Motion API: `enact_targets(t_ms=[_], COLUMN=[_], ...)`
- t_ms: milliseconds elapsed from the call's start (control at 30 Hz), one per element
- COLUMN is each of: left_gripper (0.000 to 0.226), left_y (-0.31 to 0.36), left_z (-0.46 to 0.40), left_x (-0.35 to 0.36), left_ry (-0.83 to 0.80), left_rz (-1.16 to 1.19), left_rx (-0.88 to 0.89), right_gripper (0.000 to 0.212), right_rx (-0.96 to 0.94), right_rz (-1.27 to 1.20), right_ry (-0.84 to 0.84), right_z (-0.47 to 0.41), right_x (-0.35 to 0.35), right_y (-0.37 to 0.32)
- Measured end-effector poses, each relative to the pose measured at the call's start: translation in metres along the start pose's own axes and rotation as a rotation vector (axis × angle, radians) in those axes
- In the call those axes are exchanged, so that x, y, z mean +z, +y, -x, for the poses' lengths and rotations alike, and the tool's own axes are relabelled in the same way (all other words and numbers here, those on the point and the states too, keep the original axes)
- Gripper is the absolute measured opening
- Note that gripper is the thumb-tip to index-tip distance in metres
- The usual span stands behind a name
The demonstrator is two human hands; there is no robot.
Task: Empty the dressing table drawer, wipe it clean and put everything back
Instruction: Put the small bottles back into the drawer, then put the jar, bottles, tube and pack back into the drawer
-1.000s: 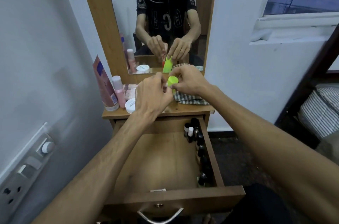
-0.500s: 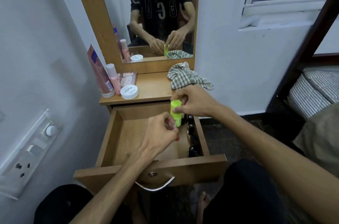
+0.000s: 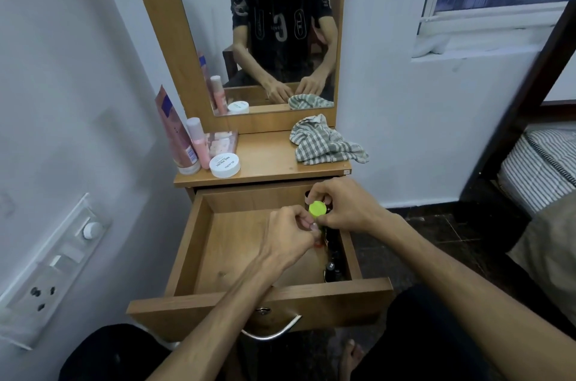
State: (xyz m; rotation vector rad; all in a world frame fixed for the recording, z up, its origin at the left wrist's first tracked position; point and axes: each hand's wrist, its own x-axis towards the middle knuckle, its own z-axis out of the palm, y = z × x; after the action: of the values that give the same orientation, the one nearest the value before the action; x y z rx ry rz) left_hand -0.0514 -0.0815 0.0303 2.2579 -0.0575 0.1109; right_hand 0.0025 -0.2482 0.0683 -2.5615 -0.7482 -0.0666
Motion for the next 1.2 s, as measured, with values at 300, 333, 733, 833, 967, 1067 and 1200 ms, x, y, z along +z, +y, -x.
enact_targets(t_ms=[300,333,733,833,967,1067,1200], left_gripper=[0.019,0.019,0.024,0.056,0.023,0.014,0.038], left_y=[0.001,0.001,0.008,0.013,0.005,-0.003,-0.002], left_z=[0.000,-0.001,0.004,0.011,0.011,0.003,-0.017], left_x=[0.003,0.003,-0.004,-0.017,-0.042,-0.074,-0.126], left_ry=[-0.016,-0.016,-0.018,0.063,0.297,0.526,0.576], left_rz=[0.053,0.055,0.123,0.127,0.131,0.054,-0.185], left_rx=[-0.006,-0.008,-0.069,-0.066,-0.086,-0.093,-0.053], right_gripper=[0.024,0.026,0.035,0.033,0.031,0.038,0.056], right_rx=[-0.014,-0.008,0.041,0.023,0.004,0.003,0.088], right_rz=[-0.027,-0.033,-0.095,-0.118,-0.133,-0.131,-0.131], right_ry=[0.045,0.030,0.172,0.223,0.240,0.239,0.285], right_z=[-0.002,-0.002,-0.006,-0.016,-0.041,-0.069,-0.102], right_x=[0.008,0.007,-0.007,-0.010,-0.008,0.001,0.017], right_y=[0.002,0.002,-0.017,-0.035,-0.065,-0.090,-0.118])
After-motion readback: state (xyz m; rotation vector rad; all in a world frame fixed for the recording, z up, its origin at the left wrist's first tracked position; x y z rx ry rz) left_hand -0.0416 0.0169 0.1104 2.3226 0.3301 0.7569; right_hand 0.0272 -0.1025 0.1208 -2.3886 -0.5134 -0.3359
